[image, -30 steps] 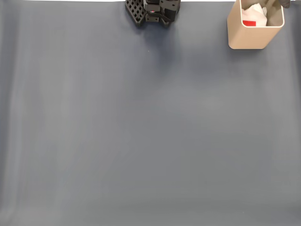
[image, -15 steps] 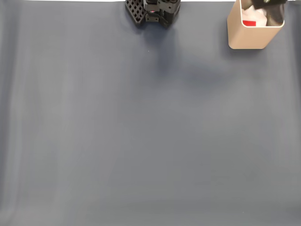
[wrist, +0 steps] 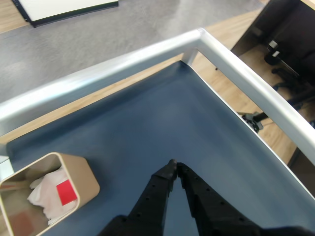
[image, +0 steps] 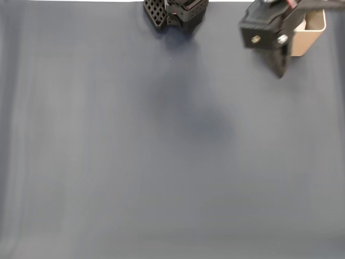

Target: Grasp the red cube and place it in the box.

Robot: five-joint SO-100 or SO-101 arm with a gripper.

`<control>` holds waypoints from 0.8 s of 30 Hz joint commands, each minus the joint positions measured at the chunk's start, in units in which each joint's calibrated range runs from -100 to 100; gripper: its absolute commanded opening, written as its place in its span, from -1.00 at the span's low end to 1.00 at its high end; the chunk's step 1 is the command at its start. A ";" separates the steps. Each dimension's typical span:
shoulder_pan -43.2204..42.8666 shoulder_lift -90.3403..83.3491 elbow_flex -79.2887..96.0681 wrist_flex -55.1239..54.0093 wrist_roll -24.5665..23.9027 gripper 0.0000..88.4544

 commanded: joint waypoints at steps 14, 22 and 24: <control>17.69 -1.24 -0.98 -2.05 -0.44 -1.00; 25.71 -0.37 0.94 -4.35 -1.47 -1.00; 27.27 -0.37 1.67 -4.68 -1.56 -1.00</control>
